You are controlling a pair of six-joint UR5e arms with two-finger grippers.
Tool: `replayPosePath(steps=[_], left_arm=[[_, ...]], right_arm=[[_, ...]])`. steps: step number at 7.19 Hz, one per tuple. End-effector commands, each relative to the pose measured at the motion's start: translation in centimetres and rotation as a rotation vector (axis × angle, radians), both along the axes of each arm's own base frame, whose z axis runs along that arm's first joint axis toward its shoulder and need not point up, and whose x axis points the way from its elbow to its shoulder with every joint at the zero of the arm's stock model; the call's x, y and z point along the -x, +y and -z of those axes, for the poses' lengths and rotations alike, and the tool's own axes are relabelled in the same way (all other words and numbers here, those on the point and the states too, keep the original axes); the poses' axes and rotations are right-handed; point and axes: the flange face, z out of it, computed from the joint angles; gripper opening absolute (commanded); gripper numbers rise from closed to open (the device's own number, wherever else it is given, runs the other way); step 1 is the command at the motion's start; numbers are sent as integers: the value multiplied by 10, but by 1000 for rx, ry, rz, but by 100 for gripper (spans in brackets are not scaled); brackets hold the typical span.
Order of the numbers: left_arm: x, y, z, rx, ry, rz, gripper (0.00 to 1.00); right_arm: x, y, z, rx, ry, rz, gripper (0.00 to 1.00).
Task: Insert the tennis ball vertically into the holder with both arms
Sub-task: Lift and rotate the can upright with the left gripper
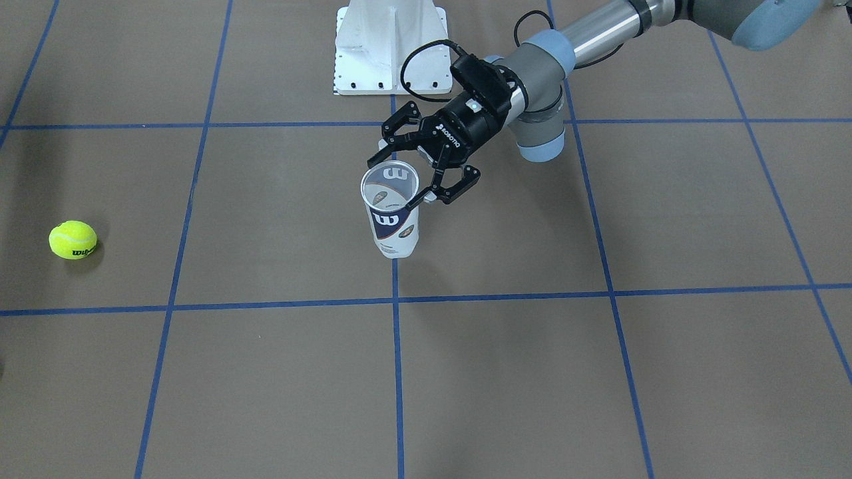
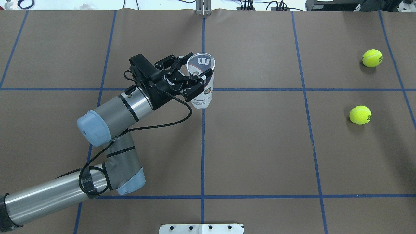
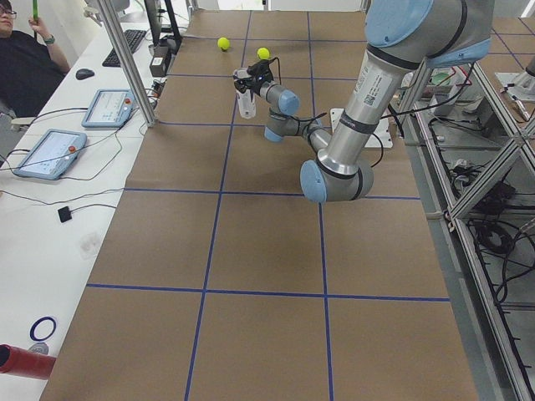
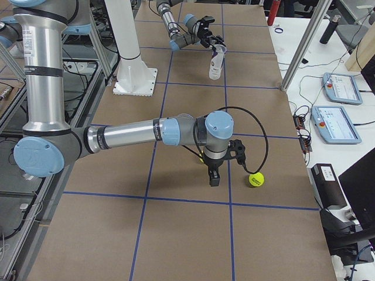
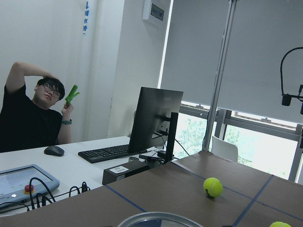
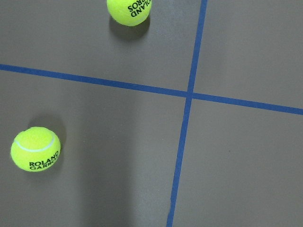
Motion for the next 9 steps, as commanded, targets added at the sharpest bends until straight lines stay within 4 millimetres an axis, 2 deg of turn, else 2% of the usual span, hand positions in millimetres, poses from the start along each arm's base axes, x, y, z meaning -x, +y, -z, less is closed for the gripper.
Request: replayPosePath(steps=[1,3,4,9], left_arm=[[7,-17,-21,35,-11,68,21],[-5,-23,-48,48,-23,76,24],[-10,-21,-53,49,-22,70,24],[-17,-13,-57,47,-17,53,24]], right_arm=[[0,-1,2,-5,1,-1,100],[0,-1,7,-14,-1,0,100],[0,-1,7,-14,-1,0,100],[0,-1,3,-5,1,-1,100]])
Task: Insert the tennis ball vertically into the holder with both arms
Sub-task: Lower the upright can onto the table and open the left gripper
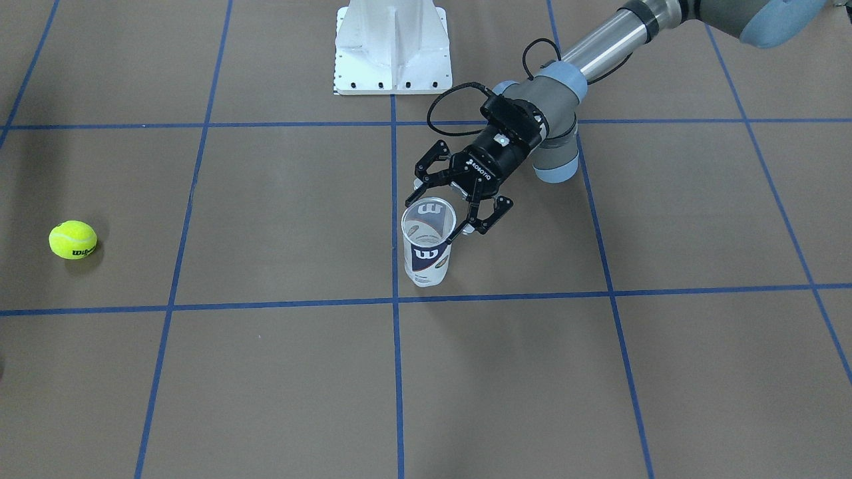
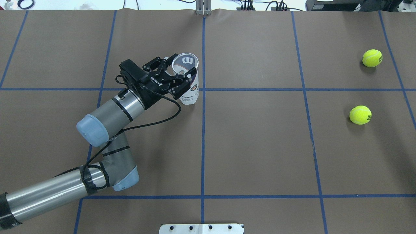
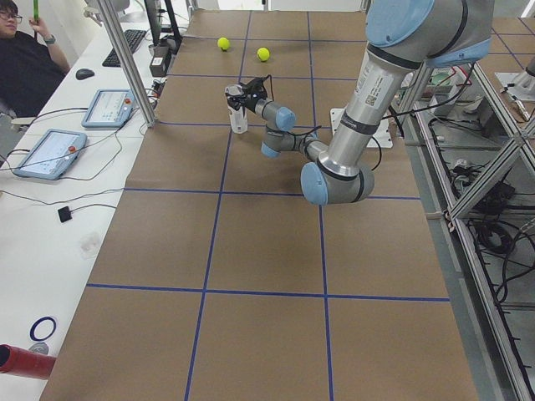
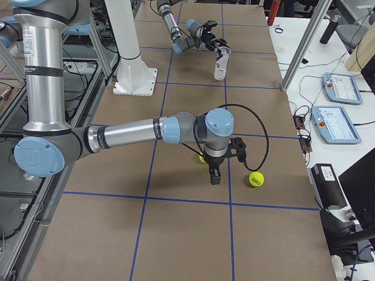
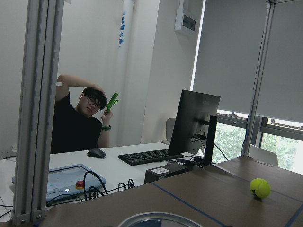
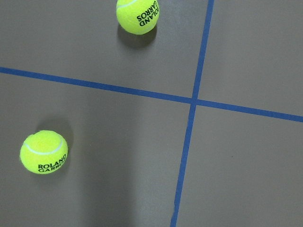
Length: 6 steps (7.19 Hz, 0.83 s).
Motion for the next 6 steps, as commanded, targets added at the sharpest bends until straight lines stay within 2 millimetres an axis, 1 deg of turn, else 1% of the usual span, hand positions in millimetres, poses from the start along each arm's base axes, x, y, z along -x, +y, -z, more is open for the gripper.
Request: replayPosePath(steps=[1,2,4,5,6], left_arm=[[-5,3,-2,1,-1,-8,24],[-9,9,-2,-3,6,-19,24],[-13,14,-3,-4,7,-28,25],[-12,14,-3,-4,9,-28,29],[-13,14,-1,-6,11,-26,50]], right_arm=[[0,0,-2,3,0,0,100],[0,0,-2,4,0,0,100],[-1,1,-3,6,2,0,100],[-1,1,-3,6,2,0,100],[-1,1,-4,7,2,0,99]])
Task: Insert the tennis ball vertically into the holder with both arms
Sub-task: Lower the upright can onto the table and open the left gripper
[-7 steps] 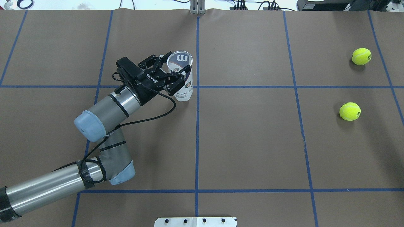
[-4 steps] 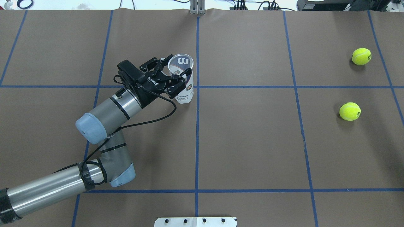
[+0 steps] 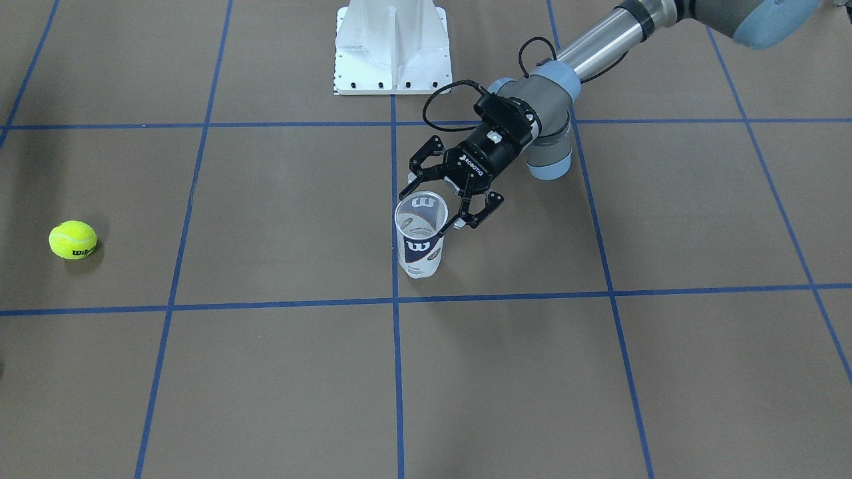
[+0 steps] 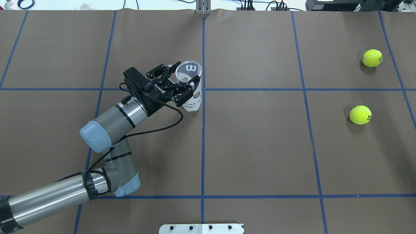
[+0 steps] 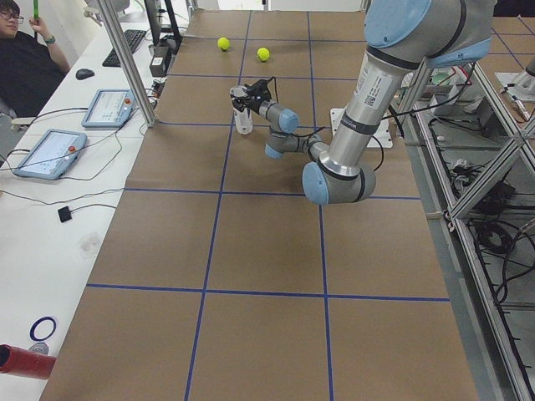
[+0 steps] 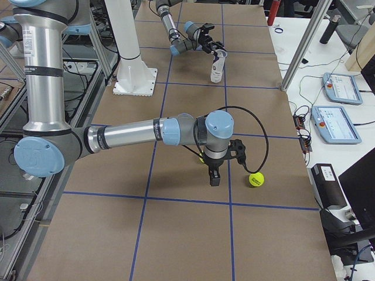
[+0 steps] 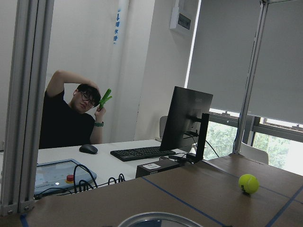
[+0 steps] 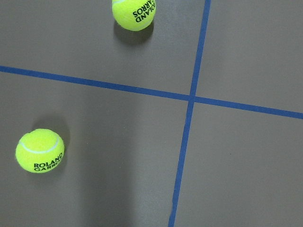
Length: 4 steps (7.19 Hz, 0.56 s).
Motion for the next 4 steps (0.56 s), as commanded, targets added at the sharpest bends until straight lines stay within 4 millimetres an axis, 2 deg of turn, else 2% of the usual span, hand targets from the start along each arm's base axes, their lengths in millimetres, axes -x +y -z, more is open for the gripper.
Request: replayPosePath(steps=[1,4], left_arm=[[0,-1,-2,6,0,13,67],[-1,-1,-5,9,-7,13,75]], right_arm=[[0,1,-1,1,0,0,100],[0,1,-1,1,0,0,100]])
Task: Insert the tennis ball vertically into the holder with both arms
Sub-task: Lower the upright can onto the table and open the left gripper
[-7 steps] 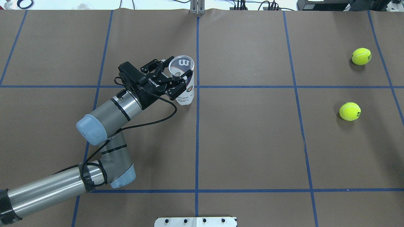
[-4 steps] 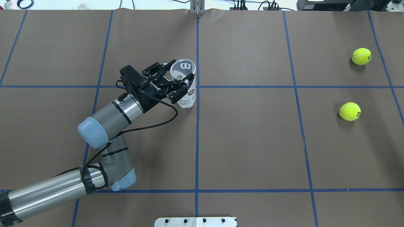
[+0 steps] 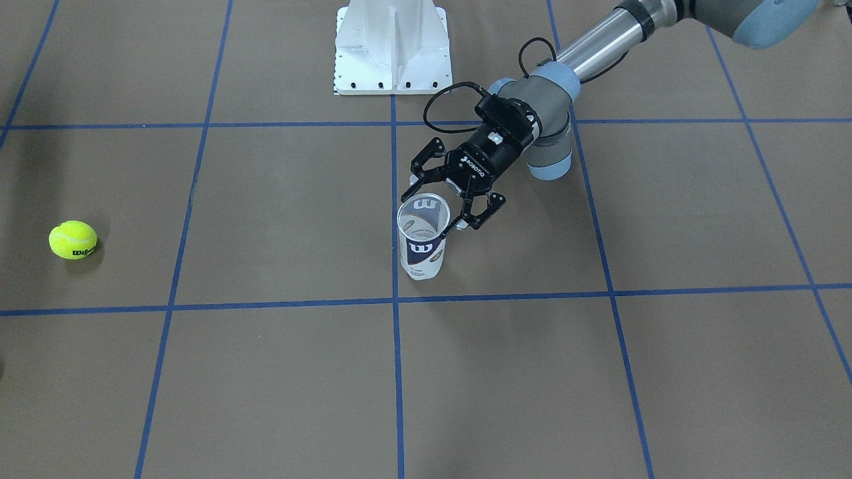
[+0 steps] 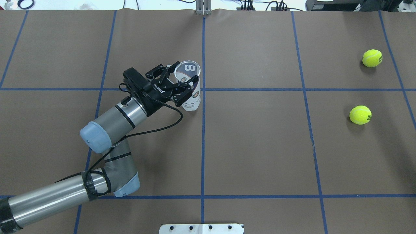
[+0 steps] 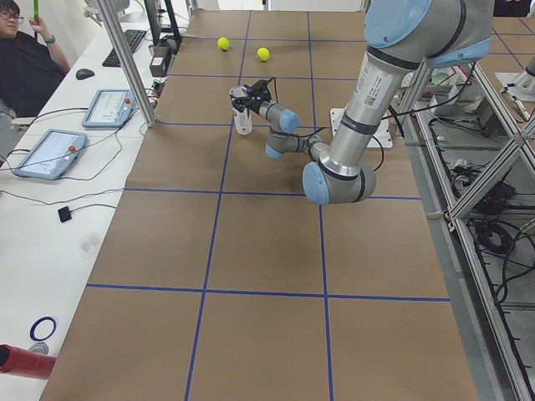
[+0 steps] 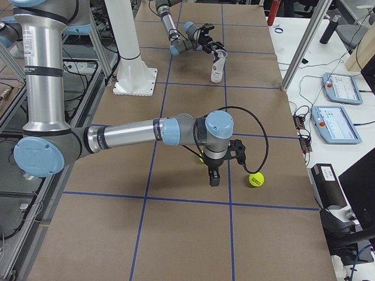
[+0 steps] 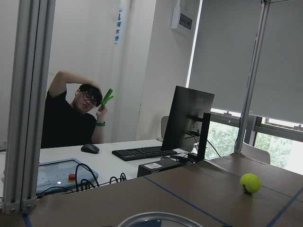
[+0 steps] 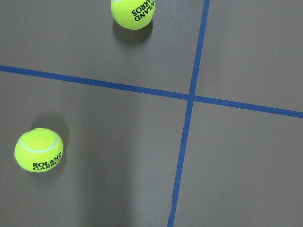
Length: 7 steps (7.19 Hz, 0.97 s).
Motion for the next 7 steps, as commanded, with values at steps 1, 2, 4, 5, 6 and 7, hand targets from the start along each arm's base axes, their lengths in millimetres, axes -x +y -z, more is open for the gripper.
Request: replayPosePath(steps=[1,2,4,5,6,7], left_arm=[[0,0,-1,0,0,1,77],[0,0,-2,2,-1,0,79],[2,1,-1,-7,8,2,99],[2,1,-6,-4,1,3,99],[2,1,-5,-5,2,3,99],[3,1,-4,-6,5,3,99]], right_arm=[[0,0,0,-1,0,0,100],[0,0,0,-1,0,0,100],[0,0,0,-1,0,0,100],[1,0,0,0,0,0,100],[0,0,0,-1,0,0,100],[0,0,0,-1,0,0,100]])
